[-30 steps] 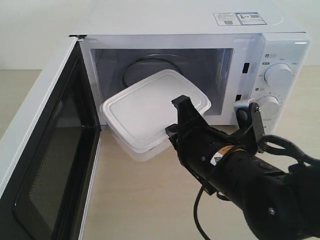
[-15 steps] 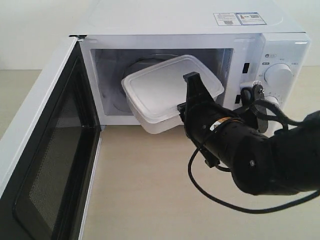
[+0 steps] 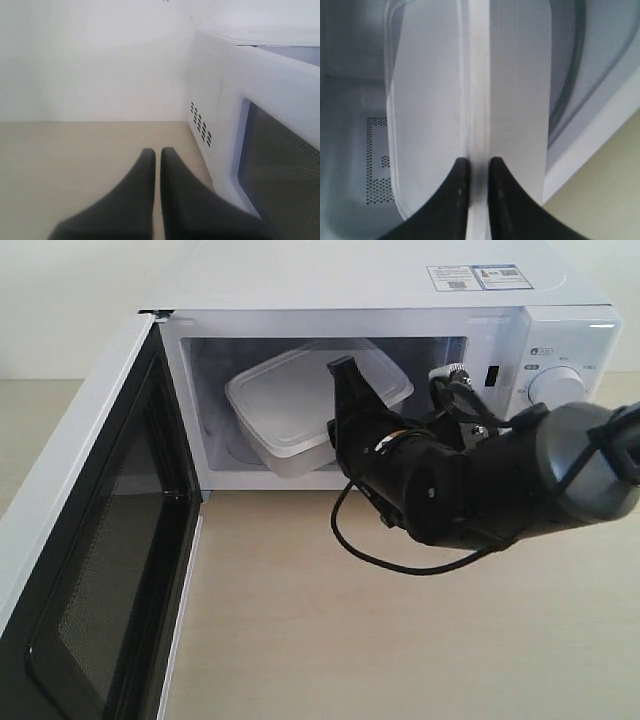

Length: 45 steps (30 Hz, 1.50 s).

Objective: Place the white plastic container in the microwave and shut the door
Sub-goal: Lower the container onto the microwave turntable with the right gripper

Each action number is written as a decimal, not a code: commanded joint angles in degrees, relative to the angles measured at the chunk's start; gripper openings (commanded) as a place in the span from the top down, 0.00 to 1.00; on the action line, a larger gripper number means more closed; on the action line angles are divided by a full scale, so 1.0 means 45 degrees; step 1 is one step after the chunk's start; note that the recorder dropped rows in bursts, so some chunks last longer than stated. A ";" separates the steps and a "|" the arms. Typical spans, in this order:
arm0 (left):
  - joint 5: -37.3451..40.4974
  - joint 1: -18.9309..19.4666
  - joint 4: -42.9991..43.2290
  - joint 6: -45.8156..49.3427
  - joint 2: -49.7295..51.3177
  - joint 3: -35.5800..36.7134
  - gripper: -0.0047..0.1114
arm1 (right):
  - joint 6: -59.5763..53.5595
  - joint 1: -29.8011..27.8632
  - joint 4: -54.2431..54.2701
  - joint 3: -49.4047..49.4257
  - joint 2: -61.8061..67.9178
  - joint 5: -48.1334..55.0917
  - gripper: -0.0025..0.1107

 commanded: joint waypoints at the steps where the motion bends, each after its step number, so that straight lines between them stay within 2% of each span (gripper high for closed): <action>1: -0.0075 0.0064 0.0002 -0.0136 -0.0080 0.0047 0.92 | -0.0169 -0.0259 -0.0260 -0.0689 0.0505 -0.0307 0.98; 9: -0.0075 0.0064 0.0002 -0.0136 -0.0080 0.0047 0.92 | -0.0591 -0.0376 0.0173 -0.1093 0.1117 -0.1486 0.98; 20: -0.0075 0.0064 0.0002 -0.0136 -0.0080 0.0047 0.92 | -0.0680 -0.0376 0.0456 -0.1158 0.1117 -0.1518 0.98; 32: -0.0075 0.0064 0.0002 -0.0136 -0.0080 0.0047 0.92 | -0.2247 -0.0565 0.1131 -0.1636 0.1117 -0.1182 0.98; 45: -0.0075 0.0064 0.0002 -0.0136 -0.0080 0.0047 0.92 | -0.2247 -0.0613 0.1077 -0.1636 0.1117 -0.1120 0.98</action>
